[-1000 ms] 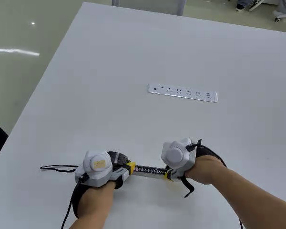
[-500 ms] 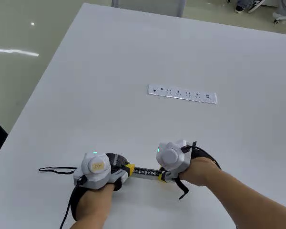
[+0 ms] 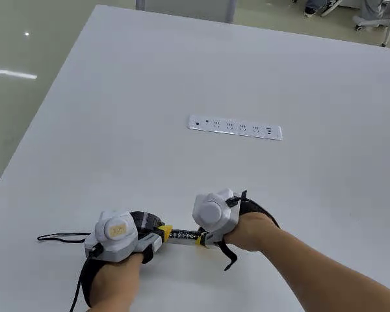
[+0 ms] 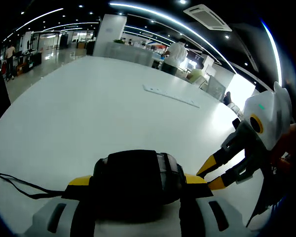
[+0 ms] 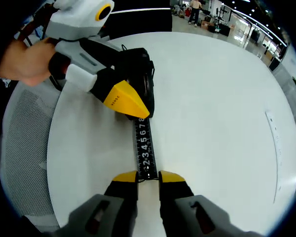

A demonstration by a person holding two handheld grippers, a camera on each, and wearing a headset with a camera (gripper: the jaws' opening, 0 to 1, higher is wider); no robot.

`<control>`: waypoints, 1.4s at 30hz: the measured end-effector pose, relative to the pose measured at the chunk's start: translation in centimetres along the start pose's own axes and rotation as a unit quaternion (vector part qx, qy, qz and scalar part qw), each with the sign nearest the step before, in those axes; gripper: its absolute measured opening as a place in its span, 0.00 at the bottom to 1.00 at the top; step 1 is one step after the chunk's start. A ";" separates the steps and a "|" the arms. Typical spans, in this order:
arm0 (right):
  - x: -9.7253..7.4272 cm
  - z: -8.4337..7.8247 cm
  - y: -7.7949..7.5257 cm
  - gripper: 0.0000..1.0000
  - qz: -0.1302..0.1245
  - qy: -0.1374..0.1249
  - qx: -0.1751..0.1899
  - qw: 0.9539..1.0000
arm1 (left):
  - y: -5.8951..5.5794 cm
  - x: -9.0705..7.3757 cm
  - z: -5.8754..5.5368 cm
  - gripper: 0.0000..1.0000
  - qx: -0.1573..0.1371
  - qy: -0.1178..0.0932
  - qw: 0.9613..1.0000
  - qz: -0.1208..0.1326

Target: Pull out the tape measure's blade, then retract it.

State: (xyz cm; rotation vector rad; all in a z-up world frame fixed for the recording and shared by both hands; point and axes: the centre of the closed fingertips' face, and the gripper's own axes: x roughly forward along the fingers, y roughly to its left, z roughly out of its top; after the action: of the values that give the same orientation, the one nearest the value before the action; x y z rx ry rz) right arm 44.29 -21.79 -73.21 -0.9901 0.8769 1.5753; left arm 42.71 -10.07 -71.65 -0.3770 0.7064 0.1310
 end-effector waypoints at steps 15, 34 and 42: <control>0.7 1.8 0.3 0.15 0.005 -0.020 0.003 1.000 | 0.1 -0.1 0.0 0.65 -0.009 0.004 1.000 -0.007; 1.3 3.5 0.6 0.15 0.002 -0.037 -0.005 0.999 | 0.0 -0.2 0.0 0.66 -0.013 0.004 1.000 -0.007; 1.7 4.5 0.7 0.15 0.003 -0.043 -0.009 0.999 | 0.1 -0.2 0.0 0.66 -0.015 0.003 1.000 -0.008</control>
State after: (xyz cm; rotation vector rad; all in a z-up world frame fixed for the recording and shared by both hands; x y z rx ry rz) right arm 42.68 -17.21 -73.01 -0.9259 0.8092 1.6215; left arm 42.60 -10.00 -71.53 -0.4114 0.7084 0.1260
